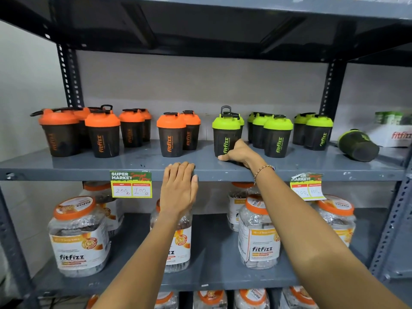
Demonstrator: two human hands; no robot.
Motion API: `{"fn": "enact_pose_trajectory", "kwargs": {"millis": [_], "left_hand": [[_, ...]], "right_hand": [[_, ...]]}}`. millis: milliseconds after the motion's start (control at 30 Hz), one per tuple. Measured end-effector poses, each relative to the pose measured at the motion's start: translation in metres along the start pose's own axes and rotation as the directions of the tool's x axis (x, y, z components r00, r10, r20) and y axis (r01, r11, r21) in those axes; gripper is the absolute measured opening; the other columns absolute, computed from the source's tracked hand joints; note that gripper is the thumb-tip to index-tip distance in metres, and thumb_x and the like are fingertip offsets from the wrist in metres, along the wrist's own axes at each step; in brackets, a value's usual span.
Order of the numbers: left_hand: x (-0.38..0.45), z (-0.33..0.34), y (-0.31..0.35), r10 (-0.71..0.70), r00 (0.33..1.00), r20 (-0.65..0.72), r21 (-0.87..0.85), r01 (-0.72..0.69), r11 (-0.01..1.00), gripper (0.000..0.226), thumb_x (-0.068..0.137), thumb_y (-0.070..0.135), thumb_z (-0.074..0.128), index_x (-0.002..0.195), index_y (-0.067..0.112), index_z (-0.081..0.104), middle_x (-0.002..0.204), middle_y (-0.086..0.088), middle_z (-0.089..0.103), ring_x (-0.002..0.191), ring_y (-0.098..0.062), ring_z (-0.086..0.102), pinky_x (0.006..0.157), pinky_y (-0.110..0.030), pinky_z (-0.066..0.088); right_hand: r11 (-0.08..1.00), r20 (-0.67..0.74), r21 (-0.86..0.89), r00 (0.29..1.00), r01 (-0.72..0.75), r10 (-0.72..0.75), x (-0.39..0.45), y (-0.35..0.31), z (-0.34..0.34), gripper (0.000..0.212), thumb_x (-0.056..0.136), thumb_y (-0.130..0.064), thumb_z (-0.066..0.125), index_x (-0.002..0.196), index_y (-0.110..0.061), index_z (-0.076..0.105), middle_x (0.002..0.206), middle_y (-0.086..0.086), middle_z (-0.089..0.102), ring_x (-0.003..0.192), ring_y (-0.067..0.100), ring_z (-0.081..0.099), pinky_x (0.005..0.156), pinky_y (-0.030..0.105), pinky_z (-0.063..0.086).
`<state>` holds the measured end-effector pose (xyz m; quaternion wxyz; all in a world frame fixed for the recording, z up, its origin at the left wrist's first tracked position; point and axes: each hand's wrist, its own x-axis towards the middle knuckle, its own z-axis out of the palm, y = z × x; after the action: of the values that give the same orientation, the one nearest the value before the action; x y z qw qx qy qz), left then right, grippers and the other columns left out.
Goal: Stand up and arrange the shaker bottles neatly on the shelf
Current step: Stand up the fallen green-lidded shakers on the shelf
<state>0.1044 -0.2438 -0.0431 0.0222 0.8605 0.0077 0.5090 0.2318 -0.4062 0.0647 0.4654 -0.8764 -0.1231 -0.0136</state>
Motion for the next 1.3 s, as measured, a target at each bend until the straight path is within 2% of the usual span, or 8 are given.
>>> {"fn": "enact_pose_trajectory", "kwargs": {"millis": [100,267,333,467,667,800,967,1300], "left_hand": [[0.001,-0.002,0.010,-0.096,0.995,-0.026,-0.107,0.093,0.990,0.035,0.094,0.032,0.035,0.111,0.011,0.059,0.112,-0.004,0.061,0.110,-0.026,0.053,0.113,-0.037,0.018],[0.004,0.003,0.049,-0.066,0.997,-0.028,-0.180,0.060,0.982,0.036,0.094,0.028,0.037,0.113,0.008,0.060,0.116,-0.007,0.060,0.121,-0.028,0.050,0.119,-0.035,0.012],[0.007,0.011,0.081,-0.035,0.999,-0.001,-0.195,0.035,0.980,0.035,0.094,0.027,0.038,0.114,0.008,0.060,0.115,-0.006,0.061,0.118,-0.026,0.051,0.118,-0.036,0.015],[0.017,0.032,0.159,0.024,0.999,0.029,-0.203,-0.018,0.979,0.036,0.094,0.028,0.037,0.112,0.010,0.061,0.112,-0.003,0.063,0.110,-0.024,0.056,0.116,-0.038,0.018],[0.035,0.059,0.257,0.059,0.996,0.074,-0.204,-0.043,0.978,0.040,0.095,0.032,0.031,0.111,0.014,0.063,0.109,0.001,0.065,0.106,-0.021,0.058,0.113,-0.040,0.024],[0.037,0.073,0.267,0.083,0.996,0.042,-0.125,-0.078,0.989,0.038,0.094,0.033,0.033,0.115,0.017,0.061,0.112,0.002,0.064,0.107,-0.021,0.057,0.113,-0.038,0.023],[0.036,0.074,0.251,0.081,0.996,0.043,0.042,-0.083,0.996,0.044,0.094,0.039,0.033,0.117,0.012,0.059,0.114,-0.005,0.062,0.111,-0.027,0.055,0.109,-0.039,0.024],[0.033,0.071,0.257,0.009,0.995,0.101,0.112,-0.020,0.994,0.050,0.095,0.044,0.029,0.117,0.009,0.057,0.116,-0.008,0.062,0.107,-0.028,0.055,0.101,-0.040,0.030]], "right_hand": [[0.992,-0.036,0.082,0.995,0.096,-0.093,-0.019,0.007,-0.008,0.075,0.077,-0.021,0.077,0.137,-0.003,0.036,0.138,0.010,0.054,0.125,0.028,0.053,0.108,0.038,0.040],[0.961,-0.313,0.046,0.917,0.274,-0.246,-0.047,0.038,-0.041,0.023,0.090,-0.010,0.057,0.107,-0.007,0.073,0.108,0.010,0.073,0.105,0.020,0.065,0.093,0.025,0.047],[0.944,-0.319,0.145,0.917,0.297,-0.239,-0.050,0.053,-0.065,0.023,0.090,-0.004,0.053,0.101,-0.002,0.074,0.090,0.011,0.073,0.084,0.017,0.066,0.090,0.033,0.054],[0.923,-0.346,0.176,0.900,0.341,-0.266,-0.054,0.086,-0.130,0.021,0.091,-0.003,0.054,0.101,0.004,0.071,0.078,0.011,0.067,0.060,0.007,0.055,0.064,0.022,0.049],[0.947,-0.484,0.099,0.846,0.306,-0.223,-0.058,0.145,-0.235,0.023,0.086,-0.004,0.053,0.093,-0.004,0.075,0.080,0.005,0.071,0.068,0.007,0.060,0.070,0.018,0.046],[0.990,-0.685,-0.024,0.719,0.139,-0.118,-0.051,0.181,-0.291,0.038,0.093,-0.011,0.044,0.058,-0.001,0.058,0.063,0.019,0.057,0.080,0.034,0.057,0.071,0.029,0.037],[0.987,-0.540,0.024,0.828,-0.161,0.148,-0.023,0.204,-0.316,0.066,0.097,-0.049,0.034,0.129,0.005,0.053,0.136,0.025,0.052,0.132,0.038,0.042,0.107,0.042,0.036],[0.976,-0.294,0.071,0.931,-0.205,0.217,-0.007,0.204,-0.329,0.078,0.080,-0.061,0.051,0.134,-0.005,0.049,0.140,0.015,0.050,0.127,0.033,0.049,0.107,0.043,0.042]]}}
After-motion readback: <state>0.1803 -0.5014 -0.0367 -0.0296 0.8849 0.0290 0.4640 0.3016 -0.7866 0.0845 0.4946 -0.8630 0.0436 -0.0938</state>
